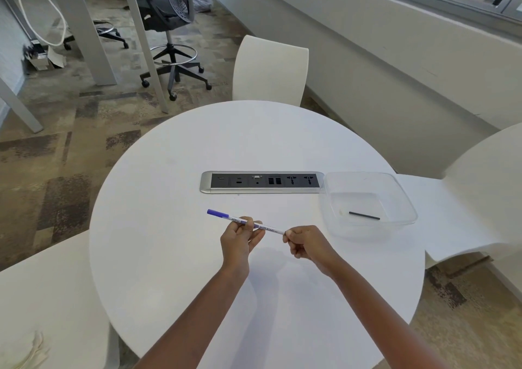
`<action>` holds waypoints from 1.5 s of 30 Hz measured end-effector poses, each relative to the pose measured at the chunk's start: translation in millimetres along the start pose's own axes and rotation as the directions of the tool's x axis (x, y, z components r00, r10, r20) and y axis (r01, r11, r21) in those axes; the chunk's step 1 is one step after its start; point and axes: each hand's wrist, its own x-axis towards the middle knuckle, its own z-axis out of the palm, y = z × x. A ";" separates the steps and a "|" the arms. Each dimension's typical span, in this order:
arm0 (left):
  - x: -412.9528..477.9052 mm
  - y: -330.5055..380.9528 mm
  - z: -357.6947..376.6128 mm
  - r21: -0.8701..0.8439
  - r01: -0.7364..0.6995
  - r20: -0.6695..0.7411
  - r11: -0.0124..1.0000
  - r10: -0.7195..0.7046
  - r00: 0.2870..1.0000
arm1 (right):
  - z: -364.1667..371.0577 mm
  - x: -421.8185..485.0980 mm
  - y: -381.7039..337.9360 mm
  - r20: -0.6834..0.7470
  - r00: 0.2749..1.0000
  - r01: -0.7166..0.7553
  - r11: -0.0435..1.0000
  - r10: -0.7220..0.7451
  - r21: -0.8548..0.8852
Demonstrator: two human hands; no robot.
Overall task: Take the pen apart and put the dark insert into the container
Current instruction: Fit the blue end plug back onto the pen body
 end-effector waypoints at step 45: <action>7.0 -8.7 -8.9 0.439 -0.065 0.126 0.896 0.010 0.992 | 24.0 7.7 -7.0 -0.012 0.976 0.179 0.828 -0.218 -0.532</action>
